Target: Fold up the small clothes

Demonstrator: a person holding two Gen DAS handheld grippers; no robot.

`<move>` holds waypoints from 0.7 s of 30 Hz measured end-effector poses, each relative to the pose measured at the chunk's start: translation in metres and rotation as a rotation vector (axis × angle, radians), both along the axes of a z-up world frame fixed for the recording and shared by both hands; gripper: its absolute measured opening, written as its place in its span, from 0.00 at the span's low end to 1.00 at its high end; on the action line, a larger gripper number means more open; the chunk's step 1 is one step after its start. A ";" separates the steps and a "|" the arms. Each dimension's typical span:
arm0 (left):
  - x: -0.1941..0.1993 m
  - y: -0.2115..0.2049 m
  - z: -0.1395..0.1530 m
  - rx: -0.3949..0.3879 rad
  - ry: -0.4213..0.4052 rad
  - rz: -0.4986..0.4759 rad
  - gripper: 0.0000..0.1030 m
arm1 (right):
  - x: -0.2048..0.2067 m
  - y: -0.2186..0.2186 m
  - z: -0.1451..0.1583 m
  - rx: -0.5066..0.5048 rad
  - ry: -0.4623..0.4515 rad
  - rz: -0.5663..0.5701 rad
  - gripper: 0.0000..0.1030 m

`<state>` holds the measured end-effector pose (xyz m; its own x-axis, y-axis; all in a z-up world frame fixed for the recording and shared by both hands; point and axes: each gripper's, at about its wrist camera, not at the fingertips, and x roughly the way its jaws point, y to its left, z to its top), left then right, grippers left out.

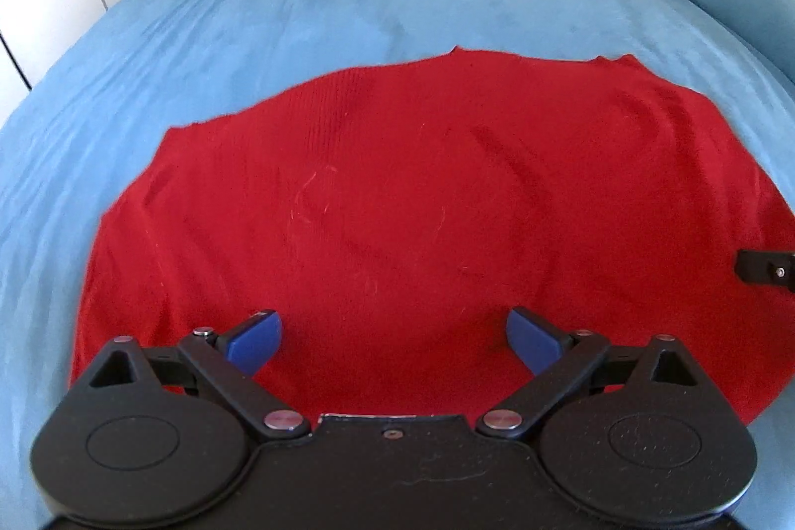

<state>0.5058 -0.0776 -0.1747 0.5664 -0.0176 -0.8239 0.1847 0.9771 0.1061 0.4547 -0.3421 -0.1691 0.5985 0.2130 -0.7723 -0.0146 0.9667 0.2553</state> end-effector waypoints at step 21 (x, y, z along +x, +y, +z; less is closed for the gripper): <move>-0.040 0.116 0.050 0.006 0.023 0.063 0.93 | 0.069 0.229 0.162 0.034 -0.036 0.437 0.29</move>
